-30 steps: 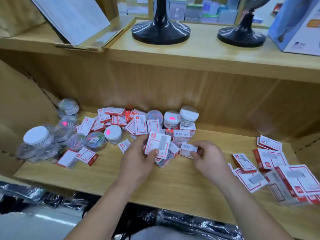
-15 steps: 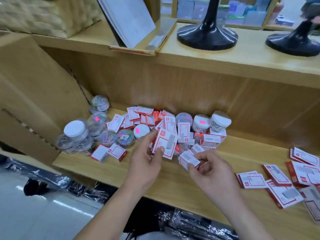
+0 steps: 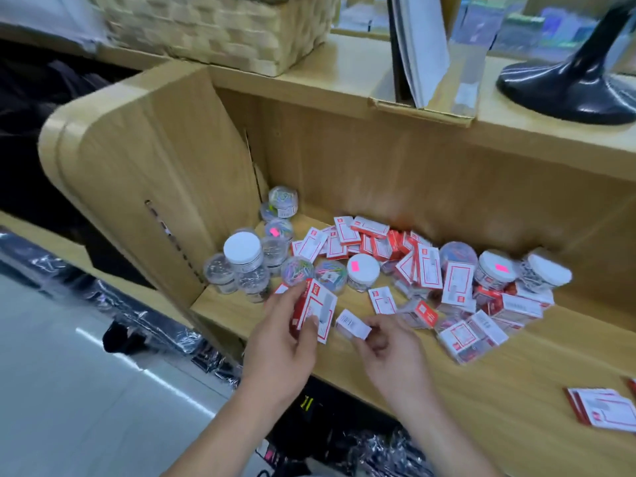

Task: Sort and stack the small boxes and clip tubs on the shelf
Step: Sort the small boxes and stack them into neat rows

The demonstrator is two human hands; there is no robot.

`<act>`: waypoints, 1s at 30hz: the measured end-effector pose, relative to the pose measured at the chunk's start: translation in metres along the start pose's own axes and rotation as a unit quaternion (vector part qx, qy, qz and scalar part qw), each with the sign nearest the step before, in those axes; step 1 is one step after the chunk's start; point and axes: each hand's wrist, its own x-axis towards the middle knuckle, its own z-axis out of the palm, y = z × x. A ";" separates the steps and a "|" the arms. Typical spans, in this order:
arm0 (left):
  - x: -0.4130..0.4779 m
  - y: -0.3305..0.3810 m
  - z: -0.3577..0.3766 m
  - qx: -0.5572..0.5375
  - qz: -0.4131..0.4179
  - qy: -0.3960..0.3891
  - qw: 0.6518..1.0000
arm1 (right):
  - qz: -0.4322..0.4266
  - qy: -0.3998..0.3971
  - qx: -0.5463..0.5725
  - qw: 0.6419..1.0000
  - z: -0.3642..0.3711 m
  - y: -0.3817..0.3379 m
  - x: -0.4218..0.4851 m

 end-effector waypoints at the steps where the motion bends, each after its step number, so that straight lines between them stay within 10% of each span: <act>1: 0.002 0.000 -0.002 -0.008 0.001 0.007 1.000 | 0.001 0.001 0.004 1.000 -0.001 -0.005 0.002; 7: 0.002 0.003 0.009 -0.081 0.010 -0.025 0.996 | -0.045 0.150 -0.152 0.976 -0.055 -0.012 0.001; 12: -0.005 -0.004 0.021 -0.098 0.007 -0.032 0.995 | -0.029 0.098 -0.344 0.933 -0.065 0.001 0.010; 30: 0.010 -0.010 0.000 -0.034 -0.020 -0.022 0.999 | -0.056 -0.022 -0.082 0.995 -0.008 -0.017 -0.012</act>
